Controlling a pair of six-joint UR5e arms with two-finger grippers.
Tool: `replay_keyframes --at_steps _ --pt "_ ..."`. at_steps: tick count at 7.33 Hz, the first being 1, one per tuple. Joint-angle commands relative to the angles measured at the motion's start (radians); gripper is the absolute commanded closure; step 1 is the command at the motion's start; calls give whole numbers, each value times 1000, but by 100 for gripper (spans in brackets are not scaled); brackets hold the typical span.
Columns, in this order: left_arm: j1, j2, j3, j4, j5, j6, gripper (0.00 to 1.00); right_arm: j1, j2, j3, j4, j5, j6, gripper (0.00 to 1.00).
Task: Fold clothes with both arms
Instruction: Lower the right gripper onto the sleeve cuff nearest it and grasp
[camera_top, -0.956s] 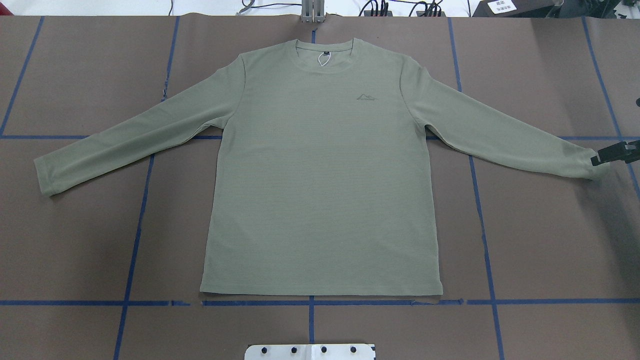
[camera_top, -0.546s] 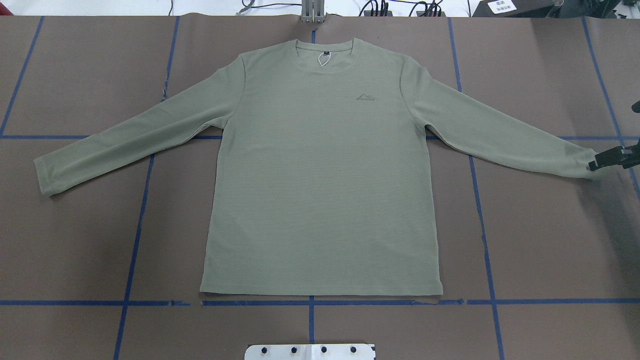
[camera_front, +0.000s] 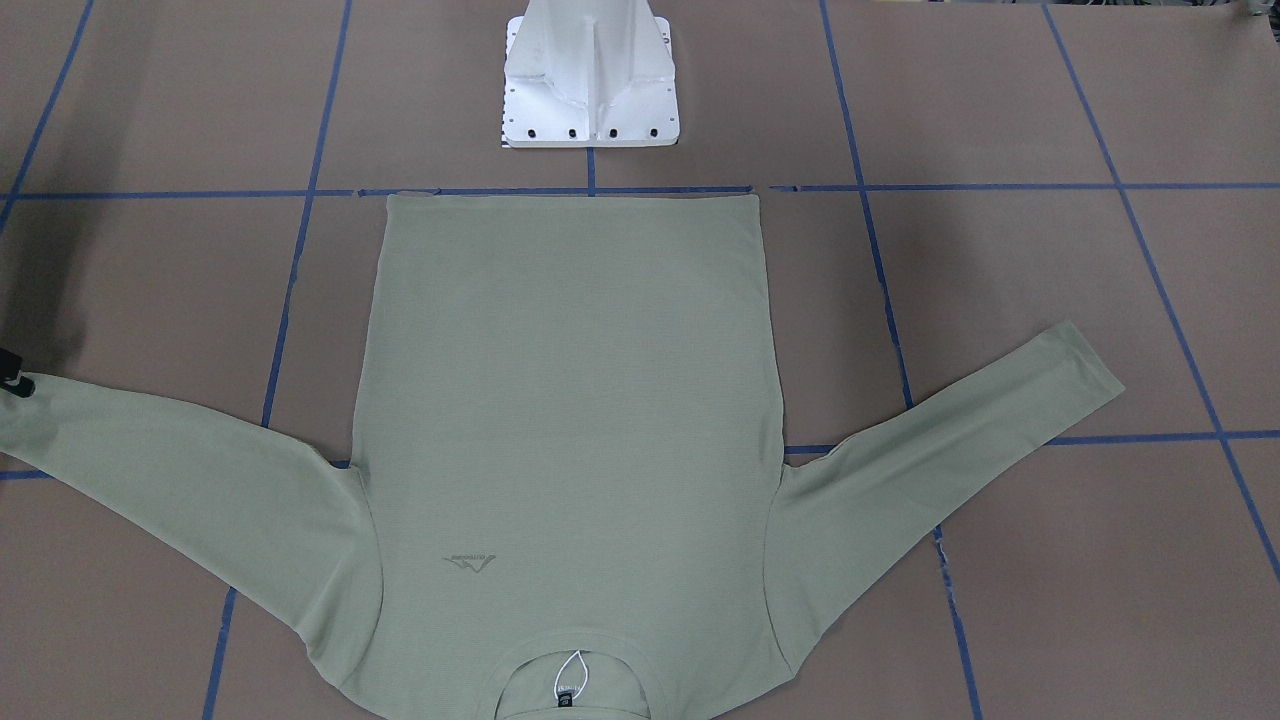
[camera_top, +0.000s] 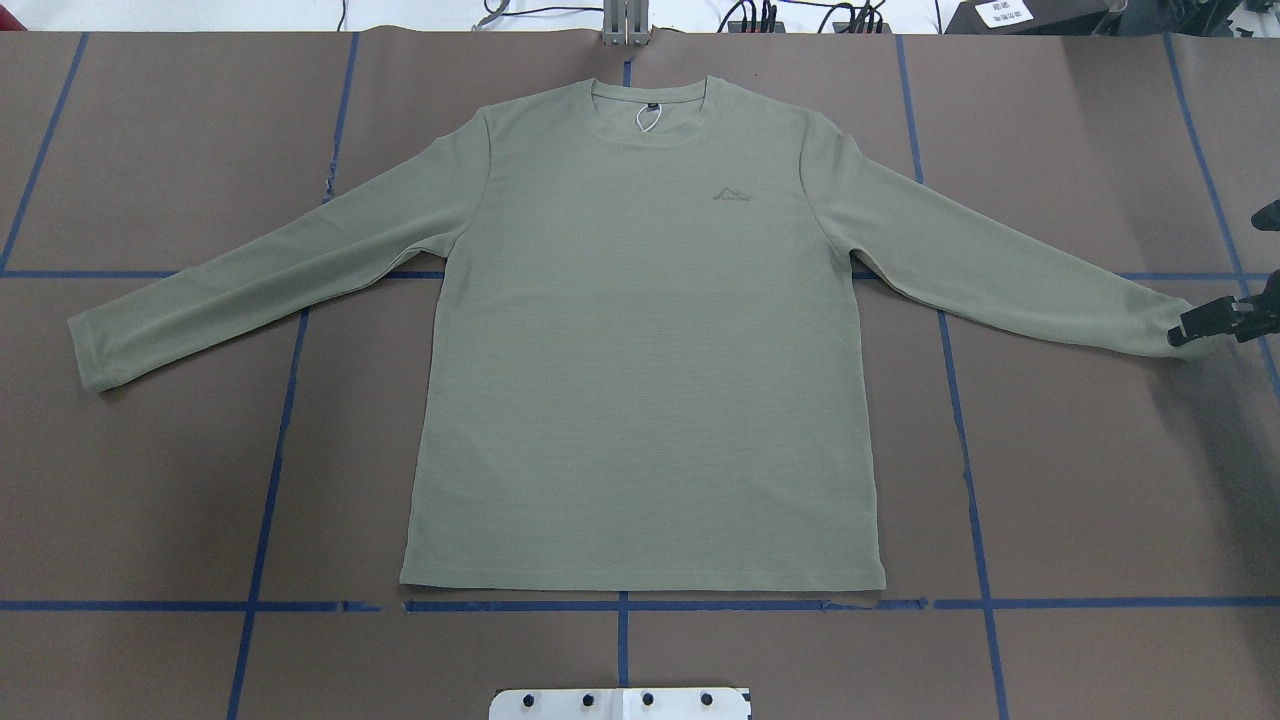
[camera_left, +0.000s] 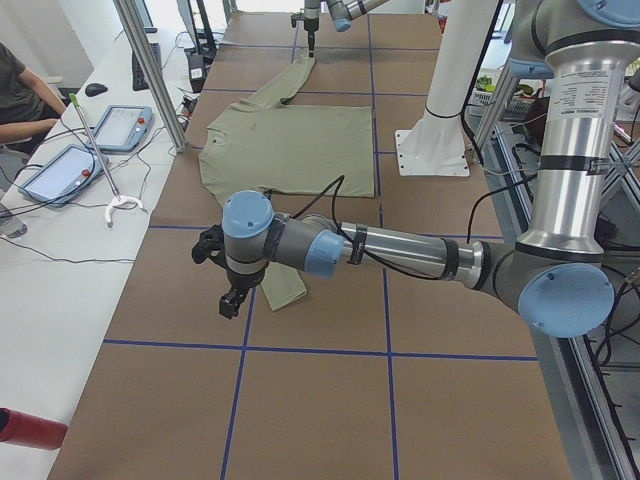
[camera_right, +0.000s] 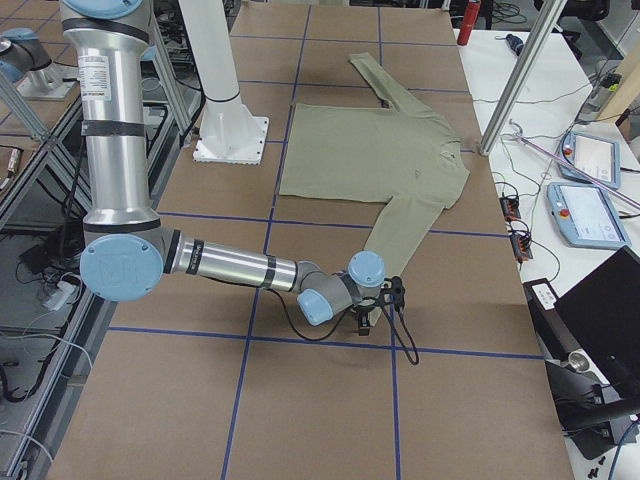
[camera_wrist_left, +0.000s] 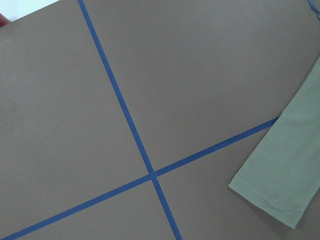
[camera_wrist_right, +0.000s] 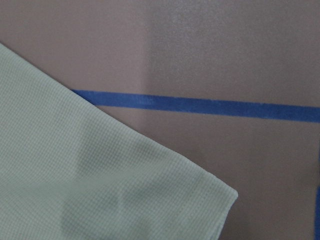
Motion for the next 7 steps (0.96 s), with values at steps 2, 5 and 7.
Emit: replay_keyframes --at_steps 2,5,7 --pt "0 0 -1 0 0 0 0 -4 0 -2 -2 1 1 34" --pt "0 0 -8 0 0 -2 0 -4 -1 -1 0 4 1 72" --pt "0 2 -11 2 0 -3 0 -3 0 7 0 12 1 97"
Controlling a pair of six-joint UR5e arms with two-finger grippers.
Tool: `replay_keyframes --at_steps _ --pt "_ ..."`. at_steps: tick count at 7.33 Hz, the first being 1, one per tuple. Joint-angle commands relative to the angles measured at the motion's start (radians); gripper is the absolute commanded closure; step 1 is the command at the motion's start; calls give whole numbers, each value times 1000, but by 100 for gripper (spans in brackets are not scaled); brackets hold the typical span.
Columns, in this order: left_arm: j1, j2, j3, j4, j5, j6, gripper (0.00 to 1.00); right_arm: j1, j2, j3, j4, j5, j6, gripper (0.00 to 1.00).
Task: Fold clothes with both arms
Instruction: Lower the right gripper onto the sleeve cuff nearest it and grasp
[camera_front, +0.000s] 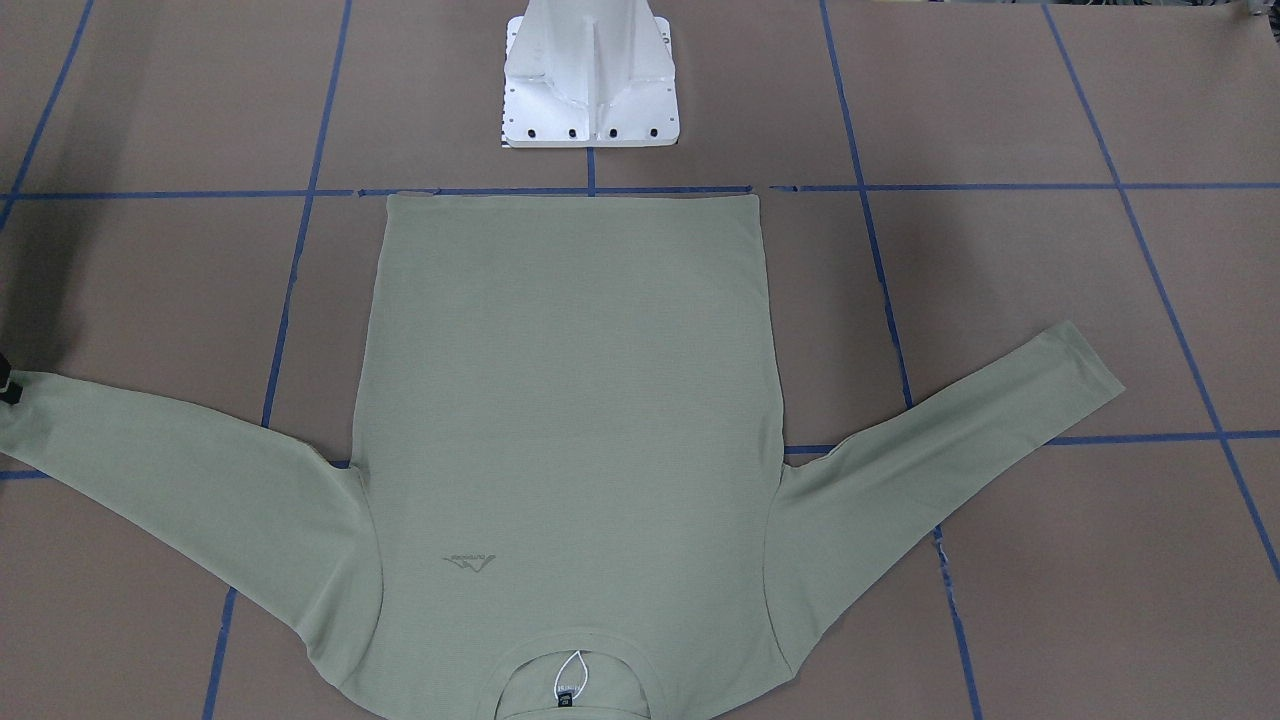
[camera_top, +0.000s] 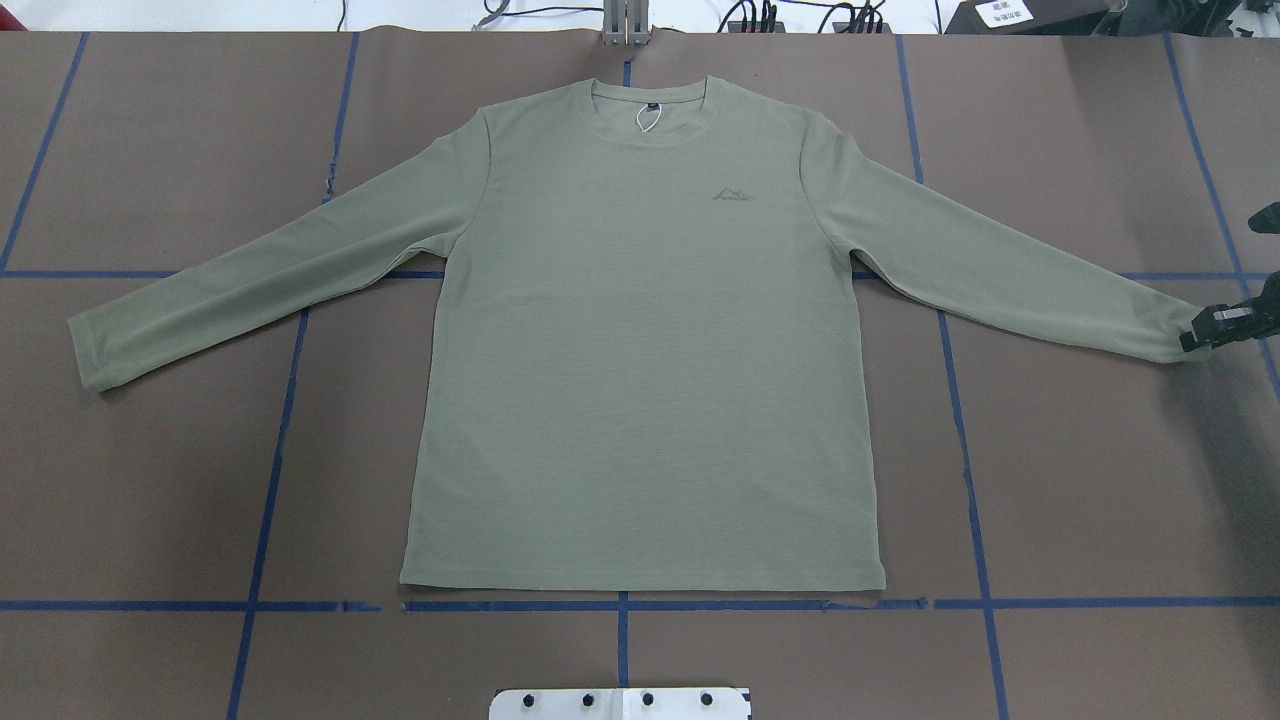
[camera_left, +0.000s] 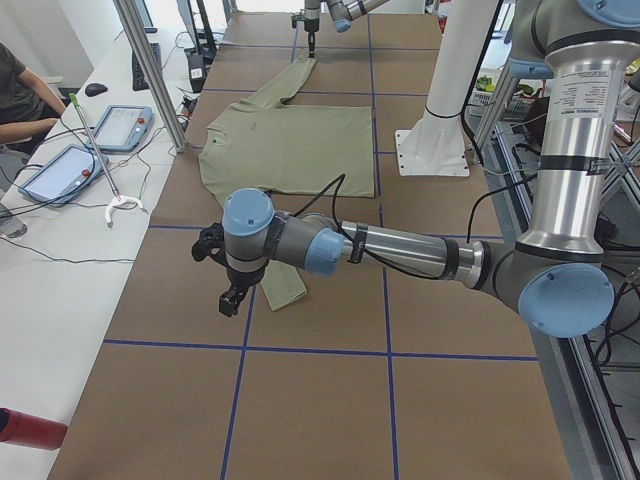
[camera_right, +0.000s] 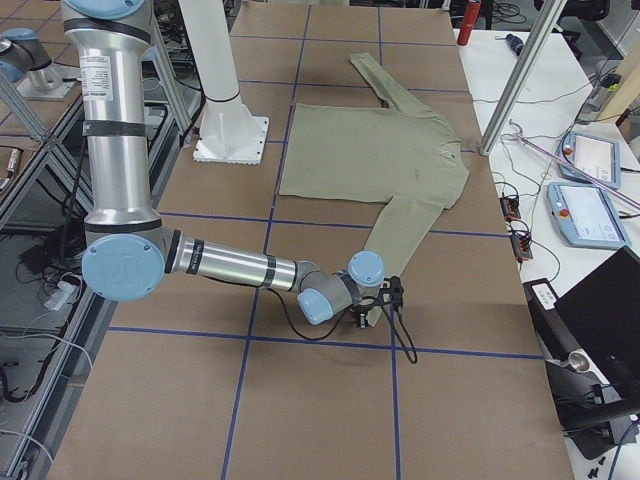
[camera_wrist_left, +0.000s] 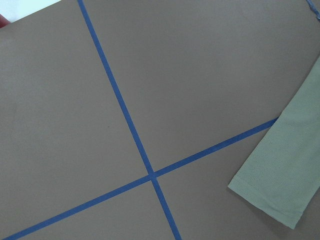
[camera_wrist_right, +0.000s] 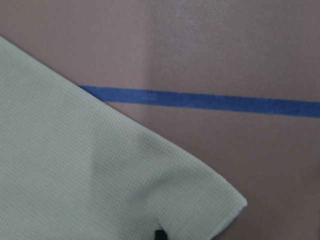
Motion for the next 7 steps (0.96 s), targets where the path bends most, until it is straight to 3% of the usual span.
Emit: replay_keyframes --at_steps 1,3,5,7 --pt "0 1 -2 1 0 -1 0 4 -13 13 12 16 0 100" --pt "0 0 -2 1 0 -1 0 24 1 25 14 82 41 100" --pt "0 0 -2 1 0 -2 0 35 4 143 12 151 142 100" --pt "0 -3 0 1 0 -2 0 32 88 211 11 157 315 100"
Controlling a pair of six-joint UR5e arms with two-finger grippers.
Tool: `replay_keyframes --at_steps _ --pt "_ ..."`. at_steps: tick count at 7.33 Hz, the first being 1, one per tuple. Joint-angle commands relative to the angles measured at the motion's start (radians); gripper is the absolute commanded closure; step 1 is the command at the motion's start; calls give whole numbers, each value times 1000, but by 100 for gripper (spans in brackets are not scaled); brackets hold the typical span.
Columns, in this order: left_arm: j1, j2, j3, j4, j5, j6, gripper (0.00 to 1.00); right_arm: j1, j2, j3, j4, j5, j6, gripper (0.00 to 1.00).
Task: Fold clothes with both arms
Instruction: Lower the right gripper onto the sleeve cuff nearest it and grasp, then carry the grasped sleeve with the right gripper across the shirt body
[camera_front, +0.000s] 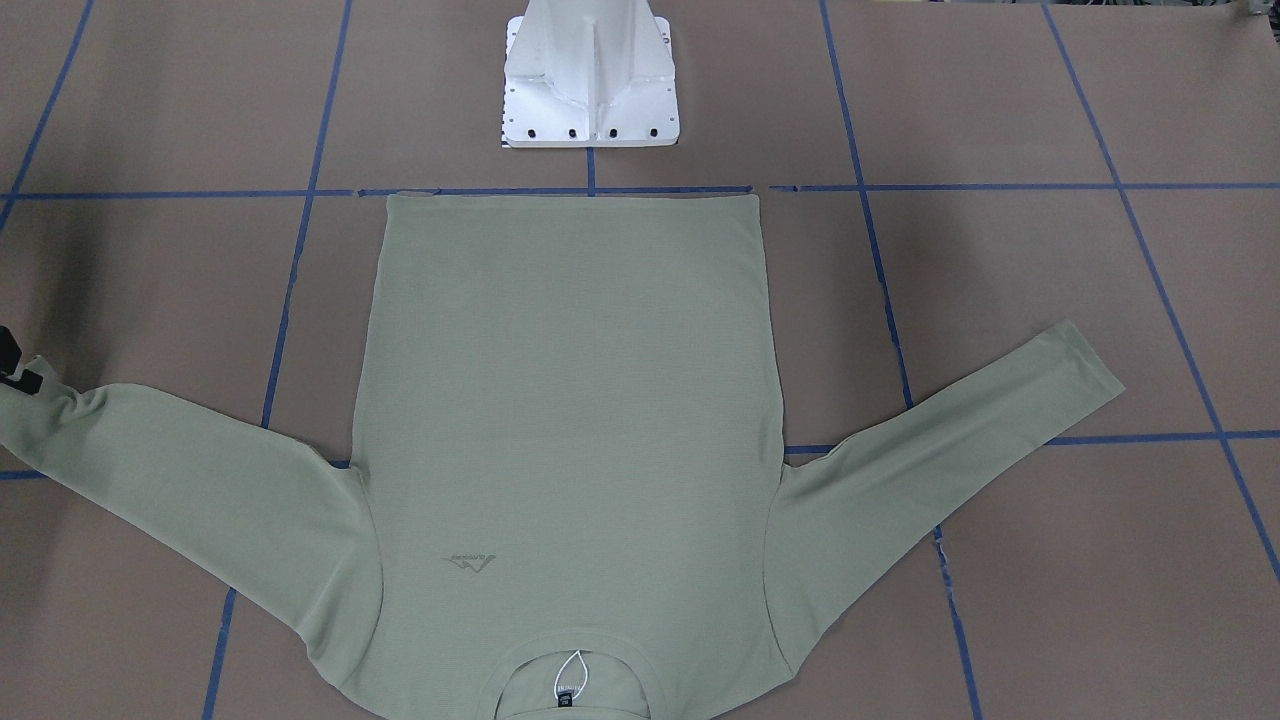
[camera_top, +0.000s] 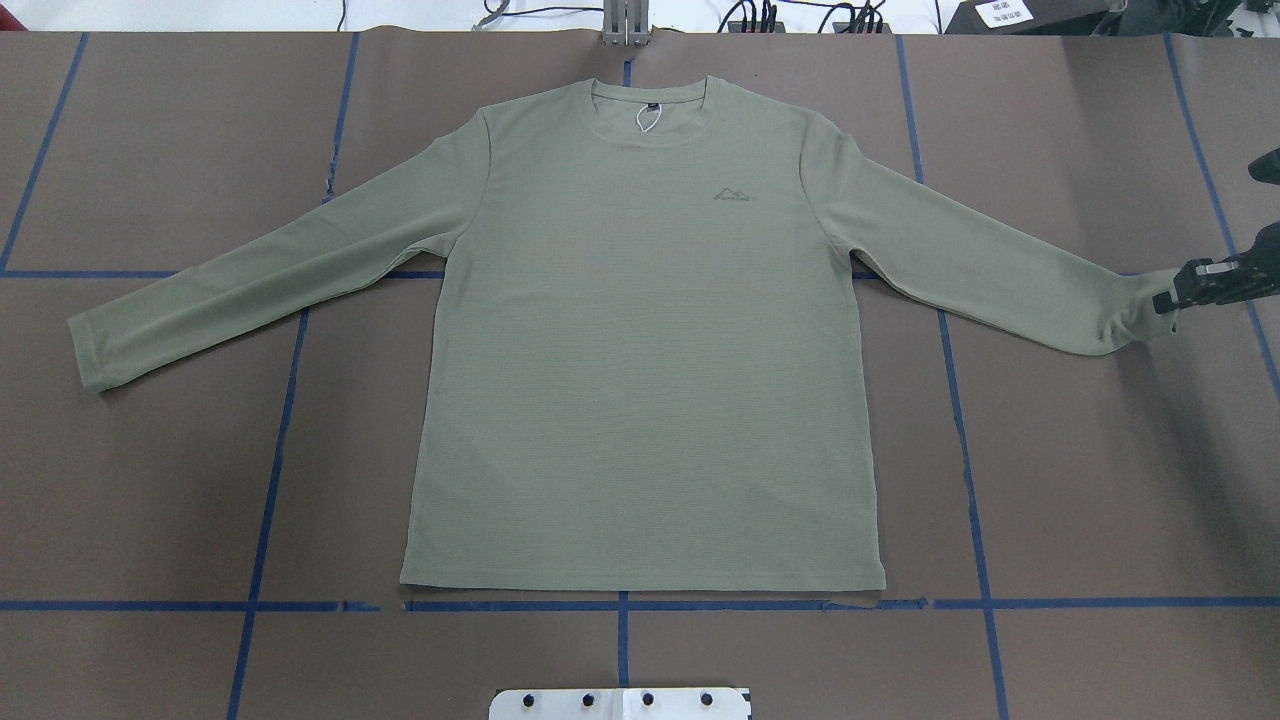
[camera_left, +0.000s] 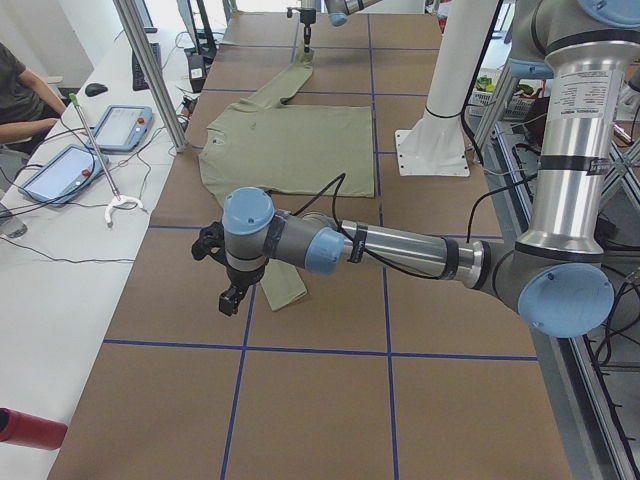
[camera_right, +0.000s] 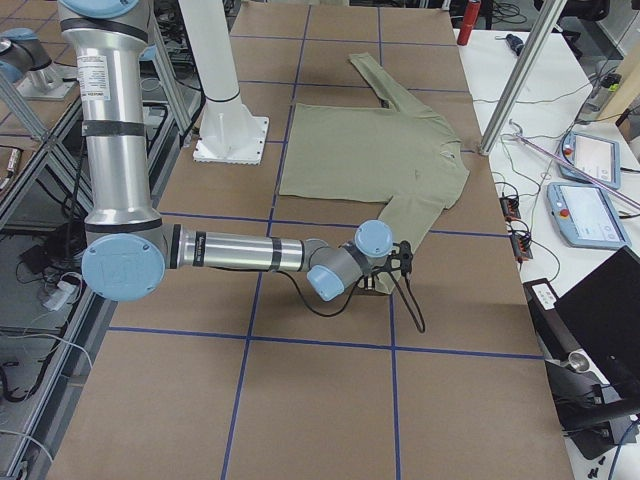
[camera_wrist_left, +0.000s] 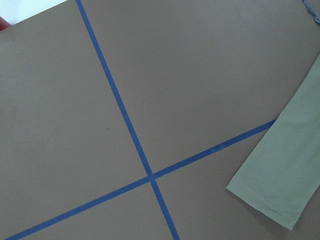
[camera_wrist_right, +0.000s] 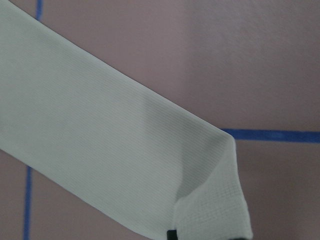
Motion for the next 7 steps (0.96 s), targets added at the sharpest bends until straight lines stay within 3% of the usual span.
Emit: replay_keyframes --at_steps 1,3,5,7 --pt "0 -2 1 0 0 0 0 -19 146 46 -7 10 207 100" --pt "0 -2 2 2 0 0 0 -82 318 38 -56 10 316 100" --pt "-2 0 1 2 0 0 0 -153 508 37 -235 -31 318 100" --pt "-2 0 1 2 0 0 0 -290 702 24 -387 -235 313 100"
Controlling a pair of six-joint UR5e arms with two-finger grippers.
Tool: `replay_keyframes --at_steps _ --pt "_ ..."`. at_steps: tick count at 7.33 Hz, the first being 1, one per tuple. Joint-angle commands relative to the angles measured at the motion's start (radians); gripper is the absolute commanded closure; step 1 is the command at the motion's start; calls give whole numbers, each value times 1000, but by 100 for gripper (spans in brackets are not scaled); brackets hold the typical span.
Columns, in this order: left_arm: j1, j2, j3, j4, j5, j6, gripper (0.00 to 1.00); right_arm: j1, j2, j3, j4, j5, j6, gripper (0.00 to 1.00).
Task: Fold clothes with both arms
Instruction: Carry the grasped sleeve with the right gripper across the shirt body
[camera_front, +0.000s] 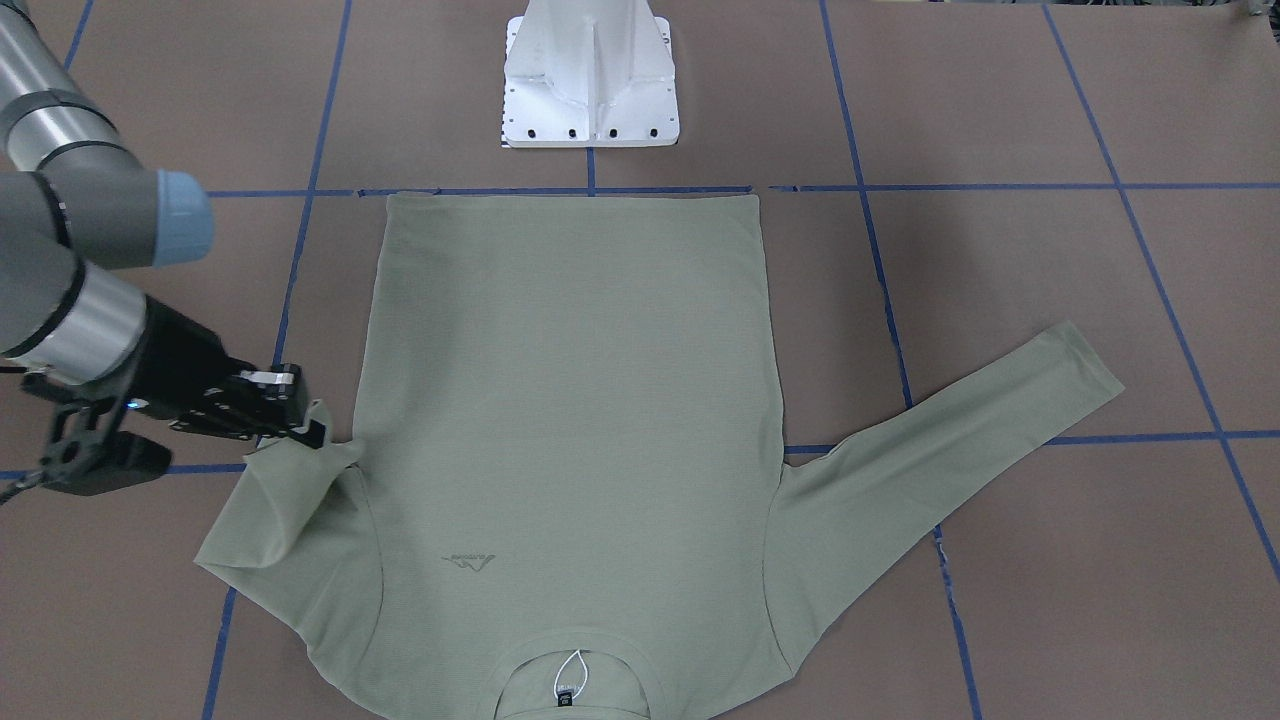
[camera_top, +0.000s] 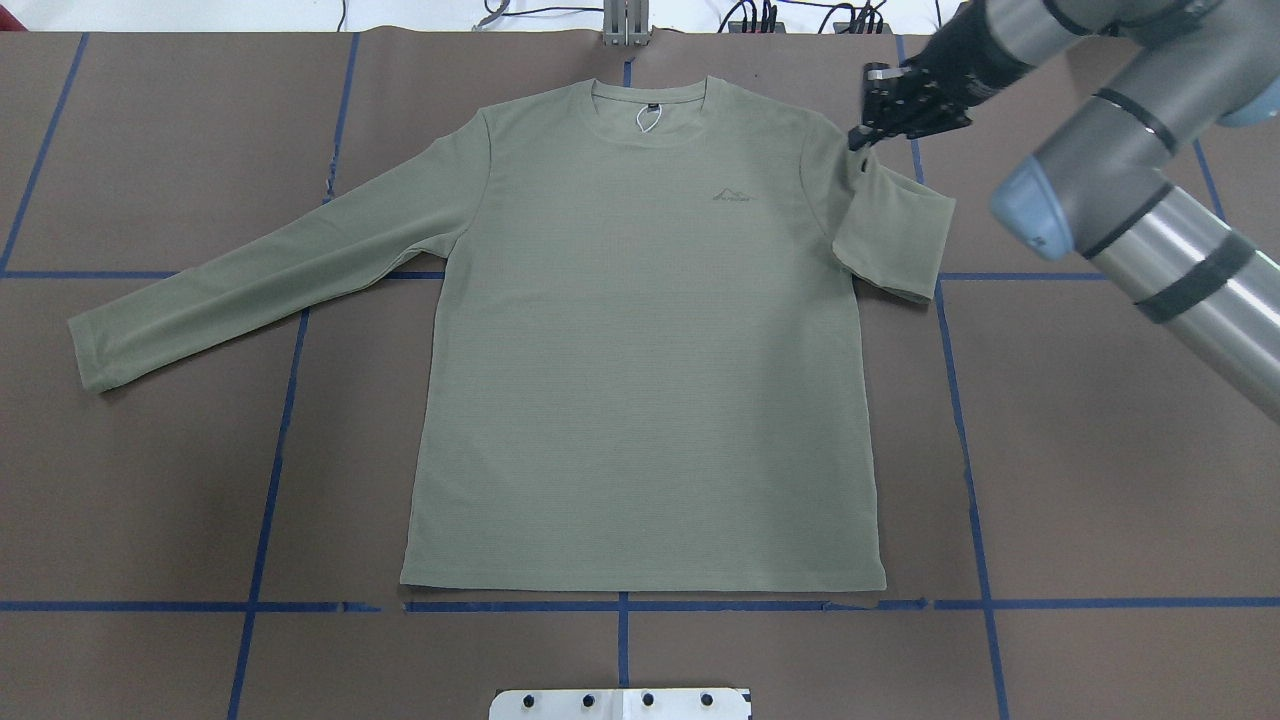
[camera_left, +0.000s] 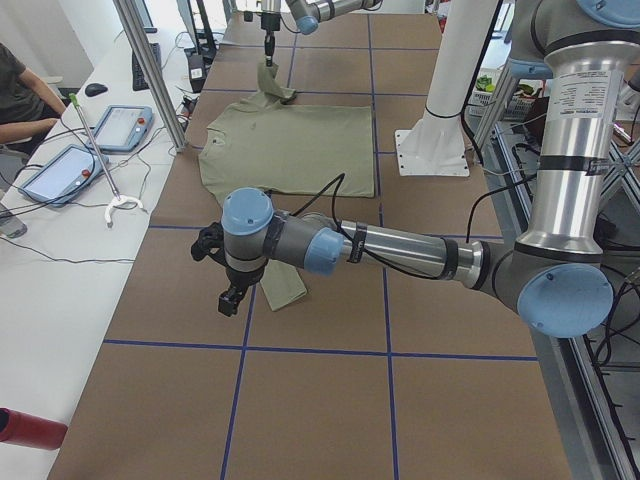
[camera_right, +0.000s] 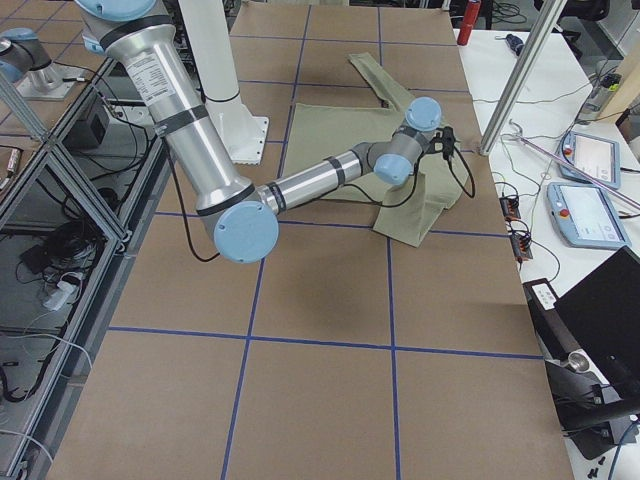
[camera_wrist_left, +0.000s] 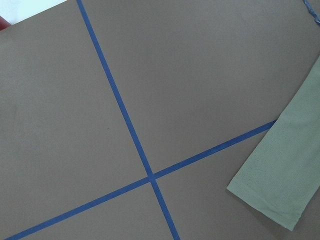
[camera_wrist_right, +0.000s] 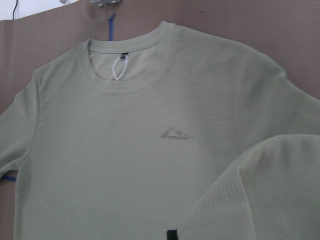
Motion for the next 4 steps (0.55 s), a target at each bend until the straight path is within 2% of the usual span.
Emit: replay_keyframes --at_steps 1,2,4 --pt "0 2 0 0 0 0 0 -161 203 -29 -116 -215 -5 100" --pt "0 3 0 0 0 0 0 -235 292 -78 -118 -318 -8 100" --pt "0 5 1 0 0 2 0 -338 365 -136 -118 -462 -52 100"
